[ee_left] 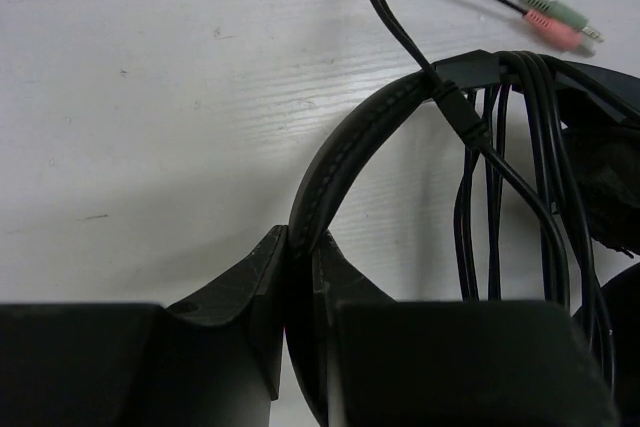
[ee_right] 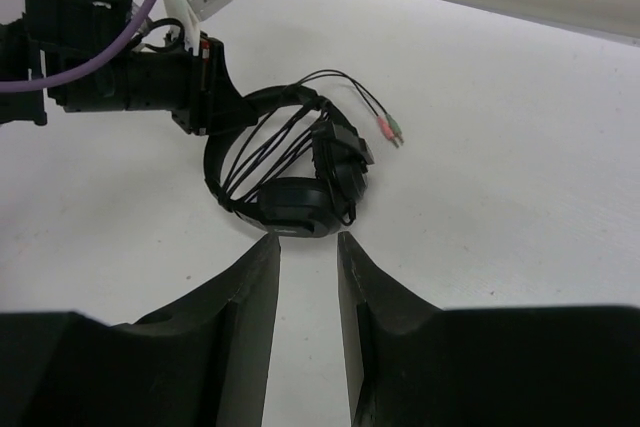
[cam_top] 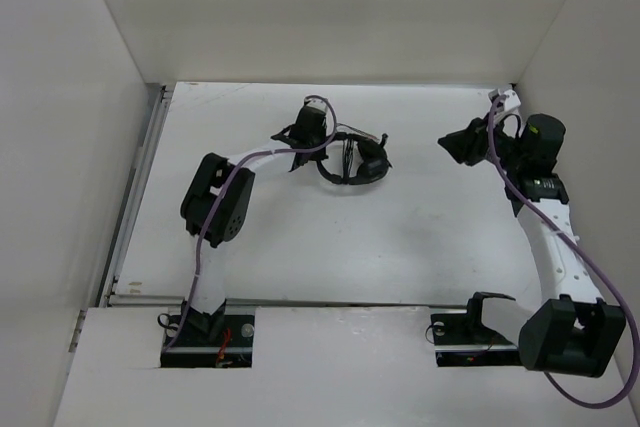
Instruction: Wrap the headphones
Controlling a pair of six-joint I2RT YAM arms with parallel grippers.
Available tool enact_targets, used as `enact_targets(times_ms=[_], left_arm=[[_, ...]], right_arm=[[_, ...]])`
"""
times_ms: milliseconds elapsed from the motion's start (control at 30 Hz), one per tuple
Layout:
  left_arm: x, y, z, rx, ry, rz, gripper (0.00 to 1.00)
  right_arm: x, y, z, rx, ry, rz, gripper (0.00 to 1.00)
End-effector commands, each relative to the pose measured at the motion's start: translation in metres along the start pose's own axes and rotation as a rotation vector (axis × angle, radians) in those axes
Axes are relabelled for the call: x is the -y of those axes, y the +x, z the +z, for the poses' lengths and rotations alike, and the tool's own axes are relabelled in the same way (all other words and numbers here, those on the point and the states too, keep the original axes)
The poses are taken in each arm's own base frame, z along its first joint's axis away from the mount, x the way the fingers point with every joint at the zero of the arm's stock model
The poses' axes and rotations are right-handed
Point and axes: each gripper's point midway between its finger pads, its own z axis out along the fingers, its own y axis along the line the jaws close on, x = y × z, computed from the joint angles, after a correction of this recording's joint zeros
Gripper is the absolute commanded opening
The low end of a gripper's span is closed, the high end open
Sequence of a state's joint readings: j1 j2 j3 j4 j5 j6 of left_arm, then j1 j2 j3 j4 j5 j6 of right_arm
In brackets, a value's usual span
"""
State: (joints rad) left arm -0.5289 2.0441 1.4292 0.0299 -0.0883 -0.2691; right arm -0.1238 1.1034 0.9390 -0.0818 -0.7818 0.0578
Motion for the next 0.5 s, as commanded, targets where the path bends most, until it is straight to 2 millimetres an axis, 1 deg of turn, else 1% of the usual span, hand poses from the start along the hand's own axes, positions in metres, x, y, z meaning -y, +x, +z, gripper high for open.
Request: enact_targets(times_ms=[0,100,200,300,433,467], left_arm=[[0.011,-0.053,-0.002,0.143,0.036,-0.058,0.0],[0.004,-0.043,0.007,0.12,0.018,-0.047,0.04],[-0.003,-0.033,0.012,0.101,-0.006,-0.043,0.11],[-0.011,-0.025,0.014,0.086,-0.035,-0.039,0.21],[-0.015,-0.018,0.01,0.073,-0.043,-0.032,0.4],[-0.016,-0.019,0.007,0.074,-0.044,-0.03,0.41]], right_arm=[[0.002,-0.016,-0.006,0.056,0.014,-0.032,0.36],[0.006,-0.017,-0.01,0.064,0.03,-0.028,0.36],[0.008,-0.02,-0.014,0.072,0.041,-0.029,0.36],[0.011,-0.021,-0.017,0.08,0.05,-0.028,0.36],[0.013,-0.022,-0.02,0.091,0.063,-0.026,0.36],[0.014,-0.022,-0.021,0.092,0.064,-0.027,0.36]])
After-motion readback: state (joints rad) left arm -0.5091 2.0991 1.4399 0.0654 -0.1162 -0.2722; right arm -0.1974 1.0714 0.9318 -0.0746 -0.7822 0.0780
